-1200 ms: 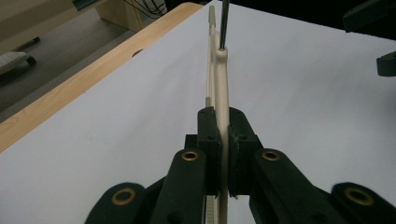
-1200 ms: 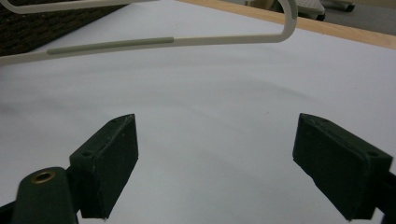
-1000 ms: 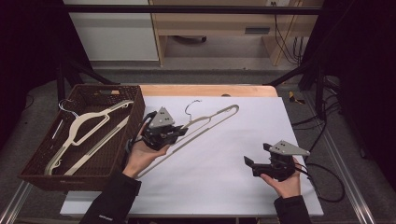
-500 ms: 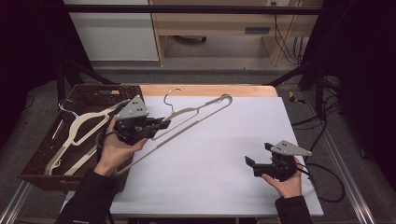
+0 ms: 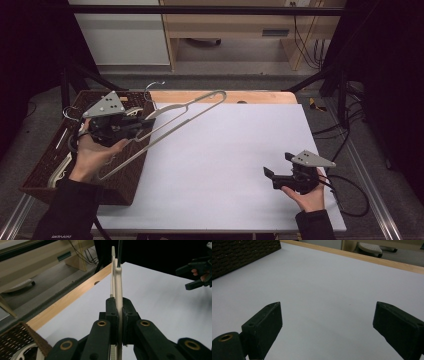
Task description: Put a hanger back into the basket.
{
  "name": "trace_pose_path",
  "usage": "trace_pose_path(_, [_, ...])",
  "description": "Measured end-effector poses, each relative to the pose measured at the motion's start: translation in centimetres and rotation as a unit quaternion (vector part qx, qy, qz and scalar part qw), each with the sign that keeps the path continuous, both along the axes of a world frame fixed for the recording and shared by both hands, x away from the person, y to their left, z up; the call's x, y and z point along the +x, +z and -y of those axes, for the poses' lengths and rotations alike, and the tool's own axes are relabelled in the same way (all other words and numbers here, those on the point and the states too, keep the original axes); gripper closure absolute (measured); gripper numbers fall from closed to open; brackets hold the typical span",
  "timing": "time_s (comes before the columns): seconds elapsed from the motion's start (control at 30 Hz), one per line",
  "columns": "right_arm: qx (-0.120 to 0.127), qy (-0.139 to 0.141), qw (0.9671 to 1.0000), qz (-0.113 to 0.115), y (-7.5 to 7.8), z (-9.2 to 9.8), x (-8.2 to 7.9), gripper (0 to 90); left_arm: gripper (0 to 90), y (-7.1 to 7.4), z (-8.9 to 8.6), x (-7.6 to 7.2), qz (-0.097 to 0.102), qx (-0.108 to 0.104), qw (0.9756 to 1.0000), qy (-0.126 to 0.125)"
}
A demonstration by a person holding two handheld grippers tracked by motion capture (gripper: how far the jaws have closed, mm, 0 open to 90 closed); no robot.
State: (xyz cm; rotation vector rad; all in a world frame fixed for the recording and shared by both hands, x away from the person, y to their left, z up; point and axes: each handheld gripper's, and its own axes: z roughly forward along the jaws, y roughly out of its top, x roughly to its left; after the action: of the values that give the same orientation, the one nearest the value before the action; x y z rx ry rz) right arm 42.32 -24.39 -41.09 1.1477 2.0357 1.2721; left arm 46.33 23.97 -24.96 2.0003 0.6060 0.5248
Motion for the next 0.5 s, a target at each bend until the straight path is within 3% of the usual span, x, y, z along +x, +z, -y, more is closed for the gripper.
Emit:
trace_pose_path(0.27, [0.000,0.000,1.0000,0.001,0.0,0.0,0.0,8.7,85.8,0.2,-3.4,0.5,0.005,-0.014,0.9998,0.017])
trace_pose_path(0.5, [-0.001,-0.001,1.0000,0.003,0.0,0.1,0.0,7.7,85.9,-0.2,-6.5,1.2,-0.001,-0.004,0.9989,0.047])
